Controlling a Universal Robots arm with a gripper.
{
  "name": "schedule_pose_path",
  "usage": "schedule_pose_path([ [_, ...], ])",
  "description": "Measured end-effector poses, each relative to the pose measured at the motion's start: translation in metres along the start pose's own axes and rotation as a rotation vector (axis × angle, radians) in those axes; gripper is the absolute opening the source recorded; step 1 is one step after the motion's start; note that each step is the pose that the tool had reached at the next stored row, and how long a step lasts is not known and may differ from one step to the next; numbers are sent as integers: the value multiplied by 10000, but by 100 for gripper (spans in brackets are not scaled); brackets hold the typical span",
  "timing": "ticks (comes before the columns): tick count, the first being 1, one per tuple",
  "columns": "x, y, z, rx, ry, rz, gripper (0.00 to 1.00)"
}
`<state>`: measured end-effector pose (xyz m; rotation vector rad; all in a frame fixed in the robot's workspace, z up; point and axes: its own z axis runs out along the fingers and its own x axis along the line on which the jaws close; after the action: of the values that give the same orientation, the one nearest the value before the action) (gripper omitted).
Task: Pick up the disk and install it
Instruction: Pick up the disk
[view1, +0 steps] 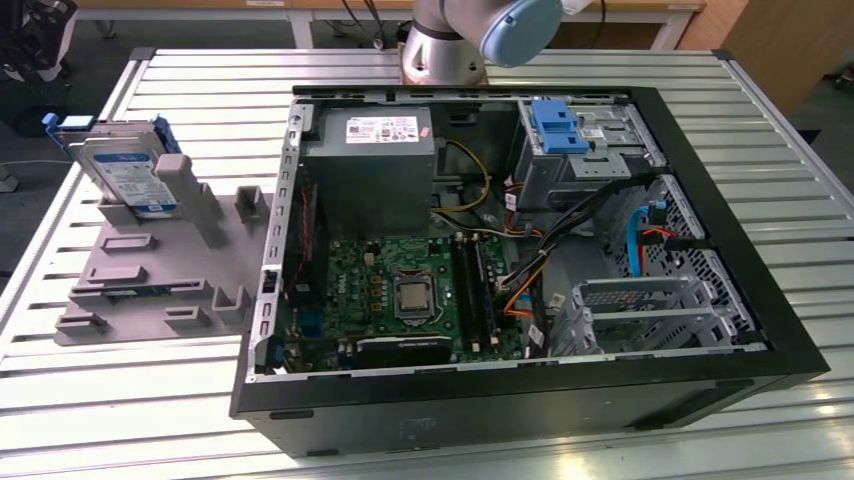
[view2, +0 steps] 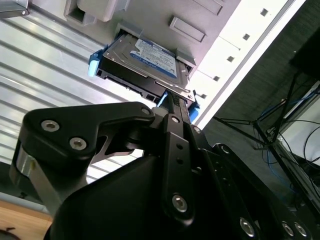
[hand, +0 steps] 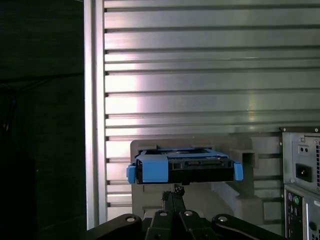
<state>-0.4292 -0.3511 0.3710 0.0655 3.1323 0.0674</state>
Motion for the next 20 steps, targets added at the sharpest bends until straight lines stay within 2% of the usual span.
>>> schedule_pose_path([
  [20, 0, 0, 0, -2, 13, -311, 11],
])
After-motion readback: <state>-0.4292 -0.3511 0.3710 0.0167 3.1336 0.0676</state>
